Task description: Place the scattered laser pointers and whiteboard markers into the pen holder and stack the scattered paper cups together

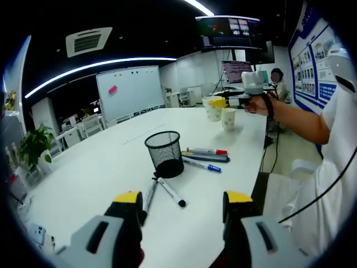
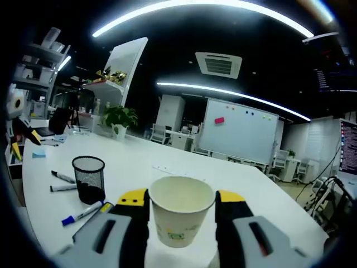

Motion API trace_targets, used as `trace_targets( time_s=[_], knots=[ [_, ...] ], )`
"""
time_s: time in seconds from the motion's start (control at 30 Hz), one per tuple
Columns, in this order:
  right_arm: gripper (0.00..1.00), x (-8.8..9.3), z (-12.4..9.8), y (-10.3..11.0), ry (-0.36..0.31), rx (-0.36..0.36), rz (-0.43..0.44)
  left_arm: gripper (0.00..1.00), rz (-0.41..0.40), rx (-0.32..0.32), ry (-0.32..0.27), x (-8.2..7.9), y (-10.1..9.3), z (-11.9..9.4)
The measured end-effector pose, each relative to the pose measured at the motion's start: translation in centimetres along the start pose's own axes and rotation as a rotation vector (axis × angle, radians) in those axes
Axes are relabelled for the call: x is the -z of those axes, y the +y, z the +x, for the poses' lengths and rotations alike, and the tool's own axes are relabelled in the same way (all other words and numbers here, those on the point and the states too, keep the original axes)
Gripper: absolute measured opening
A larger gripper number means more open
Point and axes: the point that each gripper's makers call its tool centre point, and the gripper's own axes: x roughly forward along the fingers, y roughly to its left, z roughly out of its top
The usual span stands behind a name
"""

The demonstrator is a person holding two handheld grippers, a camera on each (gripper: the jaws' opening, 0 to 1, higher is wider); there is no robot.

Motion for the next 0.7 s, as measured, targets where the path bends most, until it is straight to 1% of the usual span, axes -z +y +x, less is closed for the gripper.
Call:
trace_targets(
  time_s=[0.2, 0.3, 0.7],
  knots=[
    [0.47, -0.3, -0.1, -0.1, -0.005, 0.007, -0.009, 0.59, 0.001, 0.004, 0.003, 0.1, -0.1, 0.0],
    [0.47, -0.3, -0.2, -0.4, -0.005, 0.022, -0.027, 0.59, 0.000, 0.003, 0.005, 0.2, -0.1, 0.0],
    [0.47, -0.8, -1.0, -1.5, -0.019, 0.051, -0.015, 0.59, 0.001, -0.008, 0.005, 0.1, 0.1, -0.1]
  ],
)
